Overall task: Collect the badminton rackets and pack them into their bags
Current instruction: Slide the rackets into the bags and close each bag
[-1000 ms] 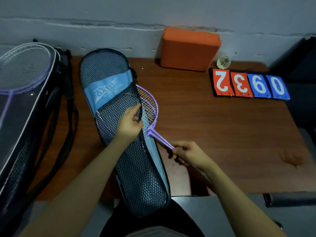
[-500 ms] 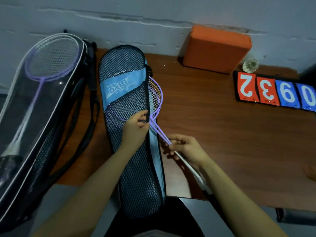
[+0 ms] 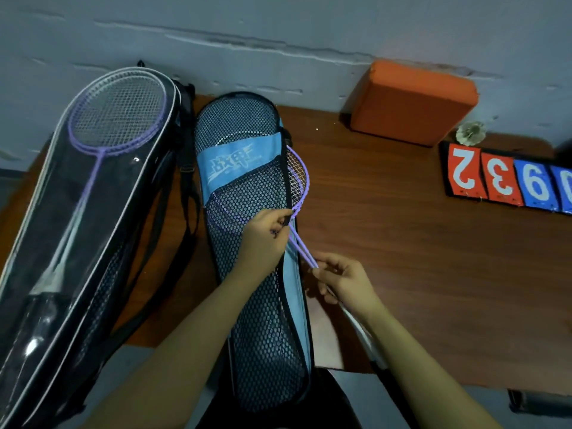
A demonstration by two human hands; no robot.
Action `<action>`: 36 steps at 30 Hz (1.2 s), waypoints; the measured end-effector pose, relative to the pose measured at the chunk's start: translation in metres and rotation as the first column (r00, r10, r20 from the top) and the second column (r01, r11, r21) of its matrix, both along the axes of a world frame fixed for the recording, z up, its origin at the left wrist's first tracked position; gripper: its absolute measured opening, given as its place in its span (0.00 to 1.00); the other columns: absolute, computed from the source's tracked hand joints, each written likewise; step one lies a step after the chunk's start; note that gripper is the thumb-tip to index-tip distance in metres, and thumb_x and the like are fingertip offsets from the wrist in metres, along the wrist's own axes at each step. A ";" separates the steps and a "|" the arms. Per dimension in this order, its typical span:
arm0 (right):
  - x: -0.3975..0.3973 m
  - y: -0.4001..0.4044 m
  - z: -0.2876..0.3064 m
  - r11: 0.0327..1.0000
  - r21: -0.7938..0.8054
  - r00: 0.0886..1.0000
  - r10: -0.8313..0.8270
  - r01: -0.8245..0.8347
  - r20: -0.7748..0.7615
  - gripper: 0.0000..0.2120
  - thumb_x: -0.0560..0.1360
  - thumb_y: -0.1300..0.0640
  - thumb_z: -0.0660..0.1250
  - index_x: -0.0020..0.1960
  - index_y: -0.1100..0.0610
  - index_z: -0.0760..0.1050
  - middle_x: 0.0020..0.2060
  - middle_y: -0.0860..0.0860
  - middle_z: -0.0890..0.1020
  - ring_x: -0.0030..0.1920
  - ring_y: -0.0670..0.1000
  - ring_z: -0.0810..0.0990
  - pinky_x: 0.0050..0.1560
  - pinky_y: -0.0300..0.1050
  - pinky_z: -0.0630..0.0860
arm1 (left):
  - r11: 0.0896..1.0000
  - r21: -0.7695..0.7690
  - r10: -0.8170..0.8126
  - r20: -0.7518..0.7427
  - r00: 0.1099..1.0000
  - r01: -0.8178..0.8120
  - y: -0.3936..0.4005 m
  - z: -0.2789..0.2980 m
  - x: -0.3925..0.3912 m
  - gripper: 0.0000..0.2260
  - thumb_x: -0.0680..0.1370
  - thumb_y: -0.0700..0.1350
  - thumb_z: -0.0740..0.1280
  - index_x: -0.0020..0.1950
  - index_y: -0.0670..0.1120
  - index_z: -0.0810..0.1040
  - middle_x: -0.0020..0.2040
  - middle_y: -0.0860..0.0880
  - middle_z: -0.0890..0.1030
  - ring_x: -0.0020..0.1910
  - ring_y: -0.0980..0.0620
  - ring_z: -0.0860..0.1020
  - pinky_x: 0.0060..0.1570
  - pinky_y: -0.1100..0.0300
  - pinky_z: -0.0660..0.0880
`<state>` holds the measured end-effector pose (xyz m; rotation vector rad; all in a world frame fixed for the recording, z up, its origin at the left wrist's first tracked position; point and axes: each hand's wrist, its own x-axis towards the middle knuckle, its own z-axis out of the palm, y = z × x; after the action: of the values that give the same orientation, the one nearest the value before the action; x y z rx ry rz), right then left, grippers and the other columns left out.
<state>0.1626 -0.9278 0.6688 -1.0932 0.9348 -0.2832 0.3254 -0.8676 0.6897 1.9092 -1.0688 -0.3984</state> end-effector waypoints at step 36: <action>-0.021 0.041 -0.032 0.499 -0.722 0.835 0.005 -0.479 -0.550 0.20 0.76 0.47 0.57 0.63 0.54 0.75 0.51 0.53 0.77 0.50 0.56 0.76 0.47 0.52 0.74 | 0.958 0.185 -0.210 -0.069 0.975 0.220 0.046 -0.048 0.003 0.22 0.76 0.43 0.67 0.68 0.39 0.68 0.55 0.41 0.73 0.54 0.45 0.73 0.56 0.52 0.72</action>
<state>0.1419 -0.8873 0.6370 -2.3040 1.0752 -0.2128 0.3284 -0.8211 0.6417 1.9446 -1.2486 -0.6898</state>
